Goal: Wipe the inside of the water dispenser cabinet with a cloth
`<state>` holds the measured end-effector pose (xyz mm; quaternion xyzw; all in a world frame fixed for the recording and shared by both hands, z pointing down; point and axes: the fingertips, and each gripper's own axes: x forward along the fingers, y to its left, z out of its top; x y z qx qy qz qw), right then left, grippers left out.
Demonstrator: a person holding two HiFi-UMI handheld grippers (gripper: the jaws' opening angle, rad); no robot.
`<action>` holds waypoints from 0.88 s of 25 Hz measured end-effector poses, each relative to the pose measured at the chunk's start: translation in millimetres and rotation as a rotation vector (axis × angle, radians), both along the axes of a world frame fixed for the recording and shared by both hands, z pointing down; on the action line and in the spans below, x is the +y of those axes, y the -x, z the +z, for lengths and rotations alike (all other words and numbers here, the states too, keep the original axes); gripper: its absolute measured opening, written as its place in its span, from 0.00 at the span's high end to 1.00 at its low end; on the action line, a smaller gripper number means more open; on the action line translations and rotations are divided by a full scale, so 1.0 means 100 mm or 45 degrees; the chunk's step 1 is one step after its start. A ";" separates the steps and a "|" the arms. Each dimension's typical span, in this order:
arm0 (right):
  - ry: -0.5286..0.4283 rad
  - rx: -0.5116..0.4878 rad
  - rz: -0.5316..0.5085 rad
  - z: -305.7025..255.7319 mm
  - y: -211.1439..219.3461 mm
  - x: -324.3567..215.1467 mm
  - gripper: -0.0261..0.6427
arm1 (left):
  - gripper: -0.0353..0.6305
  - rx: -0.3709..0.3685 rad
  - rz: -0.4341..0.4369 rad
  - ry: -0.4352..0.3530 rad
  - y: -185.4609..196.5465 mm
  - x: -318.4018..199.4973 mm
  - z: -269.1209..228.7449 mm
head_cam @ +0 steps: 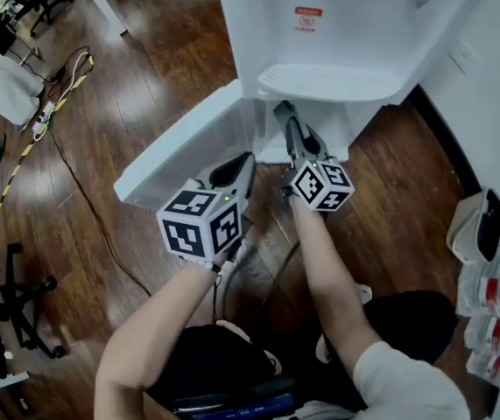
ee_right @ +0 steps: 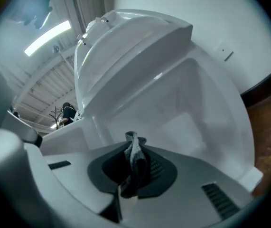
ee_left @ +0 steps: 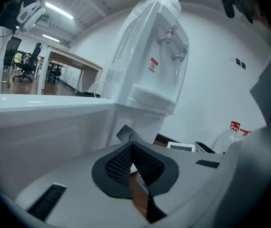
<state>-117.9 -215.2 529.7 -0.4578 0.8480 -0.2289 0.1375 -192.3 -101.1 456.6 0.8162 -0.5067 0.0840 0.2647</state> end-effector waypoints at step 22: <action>-0.022 -0.077 -0.257 0.26 0.41 -0.19 0.91 | 0.97 0.000 -0.117 0.086 -0.01 0.14 0.01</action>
